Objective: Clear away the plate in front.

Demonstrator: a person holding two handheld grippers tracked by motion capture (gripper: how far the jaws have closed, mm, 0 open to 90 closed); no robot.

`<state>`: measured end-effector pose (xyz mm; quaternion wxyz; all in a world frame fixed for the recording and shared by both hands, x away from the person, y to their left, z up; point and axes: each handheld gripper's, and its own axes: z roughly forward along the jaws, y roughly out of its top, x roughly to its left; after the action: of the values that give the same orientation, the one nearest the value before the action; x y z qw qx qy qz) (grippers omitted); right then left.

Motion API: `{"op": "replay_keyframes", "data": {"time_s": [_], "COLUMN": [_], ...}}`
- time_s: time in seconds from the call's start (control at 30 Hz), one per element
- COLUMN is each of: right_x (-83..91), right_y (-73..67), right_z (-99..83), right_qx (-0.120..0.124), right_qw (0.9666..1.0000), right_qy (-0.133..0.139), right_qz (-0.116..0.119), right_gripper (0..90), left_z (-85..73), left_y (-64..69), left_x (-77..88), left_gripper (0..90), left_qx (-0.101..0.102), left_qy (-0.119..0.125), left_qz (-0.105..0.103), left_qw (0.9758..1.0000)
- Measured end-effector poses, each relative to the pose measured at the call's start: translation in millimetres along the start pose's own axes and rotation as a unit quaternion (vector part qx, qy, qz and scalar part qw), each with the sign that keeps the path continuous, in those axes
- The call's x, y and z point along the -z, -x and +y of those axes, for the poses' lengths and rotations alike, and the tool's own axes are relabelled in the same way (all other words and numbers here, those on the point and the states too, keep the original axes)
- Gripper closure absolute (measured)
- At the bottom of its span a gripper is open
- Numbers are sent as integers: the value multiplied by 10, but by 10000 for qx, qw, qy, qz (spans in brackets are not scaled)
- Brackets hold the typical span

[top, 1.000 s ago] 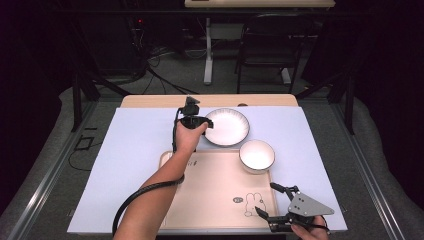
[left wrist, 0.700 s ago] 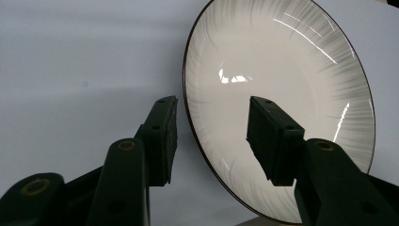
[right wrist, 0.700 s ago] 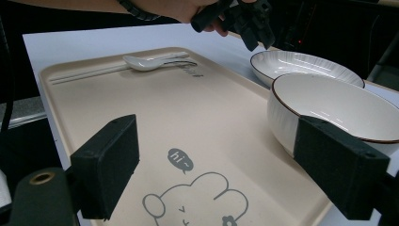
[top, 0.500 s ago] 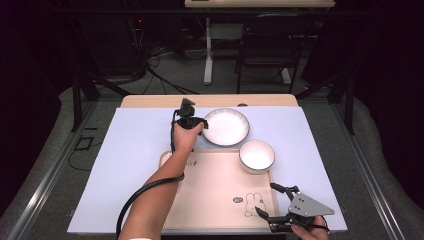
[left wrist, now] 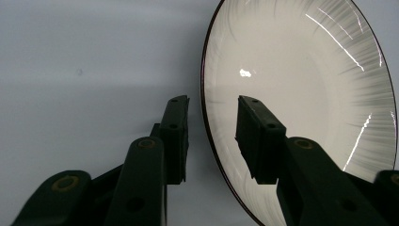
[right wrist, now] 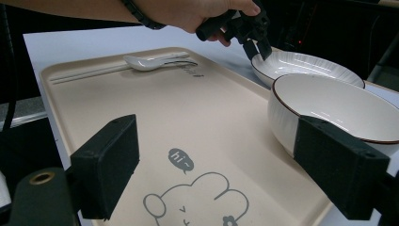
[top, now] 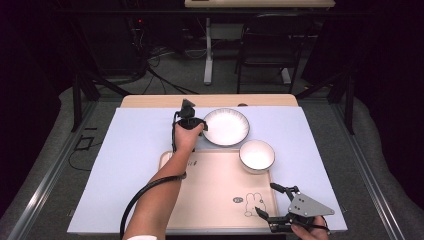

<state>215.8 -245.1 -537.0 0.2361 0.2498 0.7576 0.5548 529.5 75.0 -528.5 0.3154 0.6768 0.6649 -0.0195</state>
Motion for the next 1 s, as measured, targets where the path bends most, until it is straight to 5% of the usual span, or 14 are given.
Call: {"op": "replay_keyframes", "data": {"time_s": [0.43,0.6,1.0], "right_x": [0,-3,-6], "right_y": [4,-3,-3], "right_z": [-3,-2,-3], "right_qx": [-5,-17,-10], "right_qw": [10000,10000,10000], "right_qy": [6,-23,-26], "right_qz": [11,10,6], "right_gripper": [145,145,145], "left_z": [8,21,122], "left_y": [39,30,178], "left_x": [-163,-152,59], "left_gripper": [718,747,841], "left_qx": [78,255,267], "left_qy": [-199,-201,-19], "left_qz": [29,10,-93], "left_qw": [9998,9995,9996]}}
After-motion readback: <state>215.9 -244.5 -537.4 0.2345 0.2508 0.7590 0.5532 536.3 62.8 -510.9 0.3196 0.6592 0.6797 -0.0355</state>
